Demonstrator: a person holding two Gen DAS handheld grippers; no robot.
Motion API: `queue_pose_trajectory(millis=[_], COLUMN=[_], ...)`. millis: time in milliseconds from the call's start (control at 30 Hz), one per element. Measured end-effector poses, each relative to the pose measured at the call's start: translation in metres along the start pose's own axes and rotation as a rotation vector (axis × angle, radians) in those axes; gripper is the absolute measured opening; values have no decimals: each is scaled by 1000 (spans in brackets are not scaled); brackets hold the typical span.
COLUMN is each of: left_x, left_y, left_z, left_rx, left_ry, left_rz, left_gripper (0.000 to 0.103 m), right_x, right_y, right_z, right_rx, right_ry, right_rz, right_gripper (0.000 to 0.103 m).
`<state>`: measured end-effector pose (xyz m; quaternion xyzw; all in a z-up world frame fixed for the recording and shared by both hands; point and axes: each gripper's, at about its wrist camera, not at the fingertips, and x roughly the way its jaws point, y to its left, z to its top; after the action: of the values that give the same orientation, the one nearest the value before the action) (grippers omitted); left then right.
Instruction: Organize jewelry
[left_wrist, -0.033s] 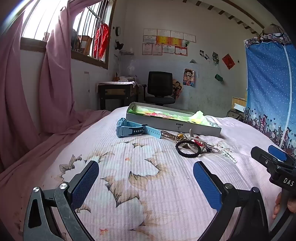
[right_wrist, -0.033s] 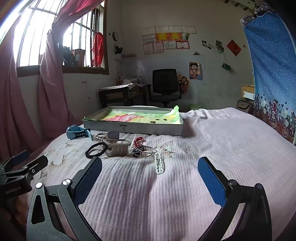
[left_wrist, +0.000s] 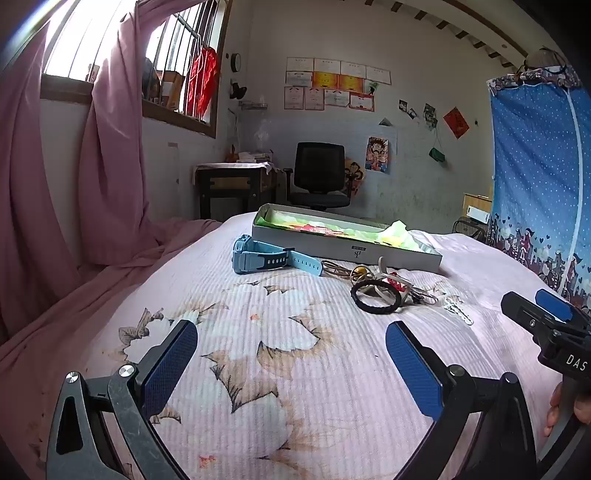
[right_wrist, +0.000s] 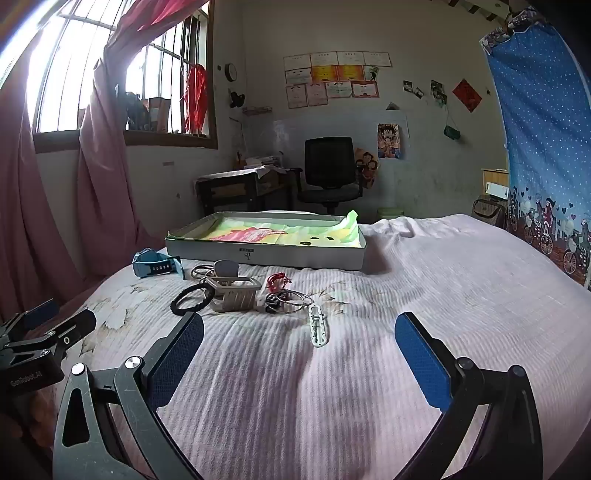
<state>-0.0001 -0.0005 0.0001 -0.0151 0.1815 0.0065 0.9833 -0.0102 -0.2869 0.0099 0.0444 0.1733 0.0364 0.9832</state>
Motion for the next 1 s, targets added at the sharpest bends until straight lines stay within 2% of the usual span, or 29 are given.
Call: queue_pose_trajectory(millis=[1000], left_x=[0], left_y=[1], left_z=[0], left_rx=[-6], left_ry=[-2], left_rz=[-4], left_gripper=[103], right_x=[-4], right_y=[1], right_z=[3], right_rx=[-22], right_ry=[0], right_rz=[0], right_gripper=[102])
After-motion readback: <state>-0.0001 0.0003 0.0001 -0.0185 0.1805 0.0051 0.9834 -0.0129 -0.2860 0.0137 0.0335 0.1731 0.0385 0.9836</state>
